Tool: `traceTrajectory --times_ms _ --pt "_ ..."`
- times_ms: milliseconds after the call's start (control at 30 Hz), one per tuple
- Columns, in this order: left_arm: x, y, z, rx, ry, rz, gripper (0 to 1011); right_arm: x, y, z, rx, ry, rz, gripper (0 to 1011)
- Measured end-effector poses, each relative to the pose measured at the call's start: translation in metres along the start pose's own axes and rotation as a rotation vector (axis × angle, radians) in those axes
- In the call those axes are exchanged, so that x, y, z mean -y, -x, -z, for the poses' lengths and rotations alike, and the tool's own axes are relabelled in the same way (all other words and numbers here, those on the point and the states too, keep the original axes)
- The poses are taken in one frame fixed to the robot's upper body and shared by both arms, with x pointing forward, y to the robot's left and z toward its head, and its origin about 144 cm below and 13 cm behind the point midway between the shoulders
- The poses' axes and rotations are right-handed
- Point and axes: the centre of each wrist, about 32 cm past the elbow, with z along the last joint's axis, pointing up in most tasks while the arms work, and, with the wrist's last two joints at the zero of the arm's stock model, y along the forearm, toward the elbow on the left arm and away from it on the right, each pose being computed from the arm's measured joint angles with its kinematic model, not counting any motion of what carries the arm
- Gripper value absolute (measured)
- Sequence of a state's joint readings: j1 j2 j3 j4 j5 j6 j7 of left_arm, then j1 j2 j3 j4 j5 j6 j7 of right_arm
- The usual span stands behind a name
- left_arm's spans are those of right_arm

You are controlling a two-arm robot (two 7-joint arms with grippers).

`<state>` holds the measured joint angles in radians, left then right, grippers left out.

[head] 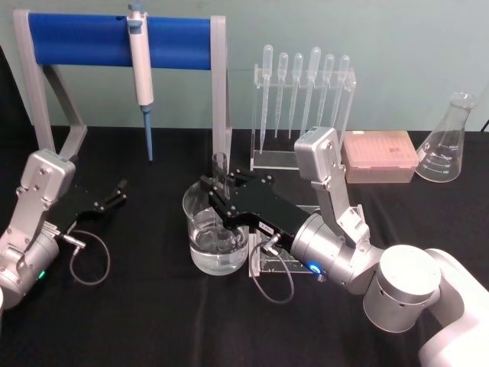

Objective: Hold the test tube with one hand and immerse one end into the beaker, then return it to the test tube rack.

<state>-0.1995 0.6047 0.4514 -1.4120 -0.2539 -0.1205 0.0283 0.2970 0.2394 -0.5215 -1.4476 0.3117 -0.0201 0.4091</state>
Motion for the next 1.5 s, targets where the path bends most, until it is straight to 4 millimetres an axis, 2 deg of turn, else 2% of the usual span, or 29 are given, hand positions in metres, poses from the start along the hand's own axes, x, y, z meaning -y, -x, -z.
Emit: traceTrajectory --times_ms 1500 --pt "0.0 0.0 0.0 0.0 0.0 0.0 1000 0.0 0.0 0.0 0.0 0.0 0.0 225"
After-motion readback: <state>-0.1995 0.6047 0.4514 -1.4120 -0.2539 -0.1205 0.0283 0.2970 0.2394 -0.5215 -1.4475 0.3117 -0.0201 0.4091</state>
